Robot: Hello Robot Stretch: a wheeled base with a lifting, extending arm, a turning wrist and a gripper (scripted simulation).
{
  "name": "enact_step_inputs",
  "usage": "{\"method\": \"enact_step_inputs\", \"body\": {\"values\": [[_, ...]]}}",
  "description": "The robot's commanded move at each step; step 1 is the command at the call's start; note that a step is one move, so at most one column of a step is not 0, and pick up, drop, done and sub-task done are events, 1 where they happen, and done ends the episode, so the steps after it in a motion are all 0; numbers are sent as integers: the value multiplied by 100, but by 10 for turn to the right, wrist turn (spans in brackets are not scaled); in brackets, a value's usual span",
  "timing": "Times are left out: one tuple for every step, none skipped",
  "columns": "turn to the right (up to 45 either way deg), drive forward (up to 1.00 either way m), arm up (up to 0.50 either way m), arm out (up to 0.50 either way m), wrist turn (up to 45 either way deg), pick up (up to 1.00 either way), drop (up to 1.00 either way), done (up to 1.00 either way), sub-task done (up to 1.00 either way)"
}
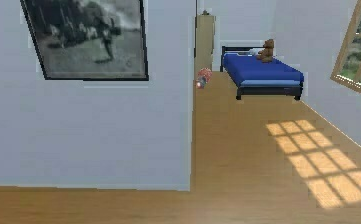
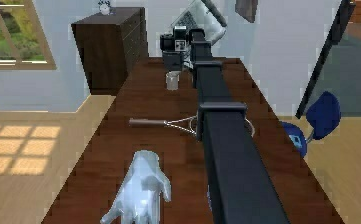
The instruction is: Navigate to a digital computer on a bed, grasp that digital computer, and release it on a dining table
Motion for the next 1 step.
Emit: {"method": "enact_step_inputs", "body": {"values": [[0, 0, -32, 0, 0, 0, 0, 0, 0]]}}
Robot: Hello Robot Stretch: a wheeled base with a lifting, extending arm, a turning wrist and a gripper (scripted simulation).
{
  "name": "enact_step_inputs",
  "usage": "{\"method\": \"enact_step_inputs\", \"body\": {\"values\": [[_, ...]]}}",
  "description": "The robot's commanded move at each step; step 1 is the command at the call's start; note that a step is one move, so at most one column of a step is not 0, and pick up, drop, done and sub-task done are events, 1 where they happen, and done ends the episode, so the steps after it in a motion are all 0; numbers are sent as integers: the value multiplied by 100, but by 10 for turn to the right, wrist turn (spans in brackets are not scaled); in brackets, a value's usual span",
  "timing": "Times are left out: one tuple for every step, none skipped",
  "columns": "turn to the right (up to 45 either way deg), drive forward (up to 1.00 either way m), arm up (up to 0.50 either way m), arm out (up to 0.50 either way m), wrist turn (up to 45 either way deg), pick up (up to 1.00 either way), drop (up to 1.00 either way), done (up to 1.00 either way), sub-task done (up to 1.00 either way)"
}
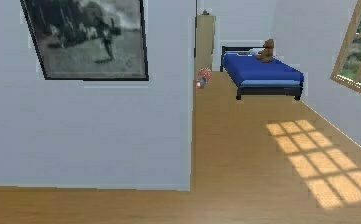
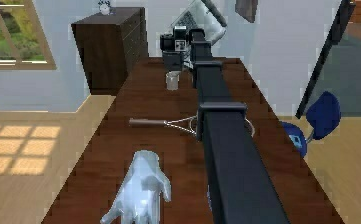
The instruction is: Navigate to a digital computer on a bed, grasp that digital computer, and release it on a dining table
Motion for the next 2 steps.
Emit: {"method": "enact_step_inputs", "body": {"values": [[0, 0, 0, 0, 0, 0, 100, 0, 0], [0, 0, 0, -10, 0, 0, 0, 0, 0]]}}
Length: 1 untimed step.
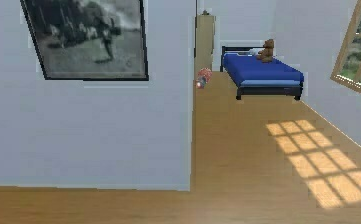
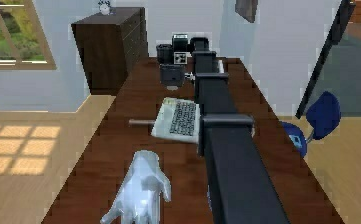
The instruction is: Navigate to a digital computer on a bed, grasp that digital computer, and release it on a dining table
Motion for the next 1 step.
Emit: {"method": "enact_step_inputs", "body": {"values": [[0, 0, 0, 0, 0, 0, 0, 100, 0]]}}
